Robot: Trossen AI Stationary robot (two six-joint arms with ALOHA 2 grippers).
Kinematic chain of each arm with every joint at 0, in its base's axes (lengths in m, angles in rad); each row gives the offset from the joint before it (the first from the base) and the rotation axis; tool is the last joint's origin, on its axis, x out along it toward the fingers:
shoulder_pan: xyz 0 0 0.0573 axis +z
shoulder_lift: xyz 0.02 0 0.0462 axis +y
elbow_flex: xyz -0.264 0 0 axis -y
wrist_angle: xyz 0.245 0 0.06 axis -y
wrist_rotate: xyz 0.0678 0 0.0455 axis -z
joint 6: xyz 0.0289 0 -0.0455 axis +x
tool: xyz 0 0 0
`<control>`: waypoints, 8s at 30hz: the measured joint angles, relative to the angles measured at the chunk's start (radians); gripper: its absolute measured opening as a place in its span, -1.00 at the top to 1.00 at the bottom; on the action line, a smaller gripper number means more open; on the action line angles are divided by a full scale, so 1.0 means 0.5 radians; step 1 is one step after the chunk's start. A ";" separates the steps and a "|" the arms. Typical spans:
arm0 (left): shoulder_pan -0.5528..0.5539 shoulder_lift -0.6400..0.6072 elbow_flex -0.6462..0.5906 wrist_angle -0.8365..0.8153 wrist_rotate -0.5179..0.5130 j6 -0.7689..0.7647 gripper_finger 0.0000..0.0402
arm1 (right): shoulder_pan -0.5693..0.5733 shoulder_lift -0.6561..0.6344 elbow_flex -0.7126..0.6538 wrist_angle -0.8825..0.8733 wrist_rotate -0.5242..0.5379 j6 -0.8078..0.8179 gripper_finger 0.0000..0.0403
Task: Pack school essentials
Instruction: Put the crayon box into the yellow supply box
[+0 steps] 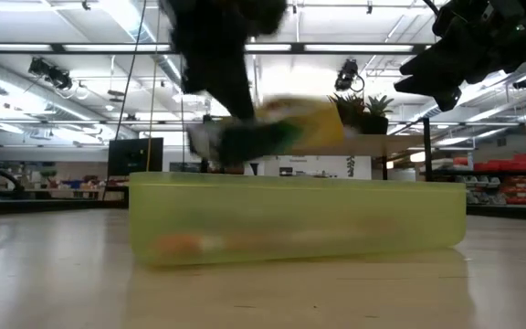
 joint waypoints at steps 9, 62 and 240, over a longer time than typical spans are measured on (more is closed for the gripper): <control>0.166 0.268 -0.002 0.094 0.429 0.188 1.00 | 0.000 0.001 0.000 0.004 0.052 -0.007 0.12; 0.251 0.994 1.096 -0.531 0.700 0.240 0.47 | 0.000 0.087 -0.002 0.054 0.167 -0.007 0.12; 0.127 0.367 0.528 -0.818 0.856 1.674 0.88 | 0.026 0.252 0.002 0.028 -0.034 0.067 0.12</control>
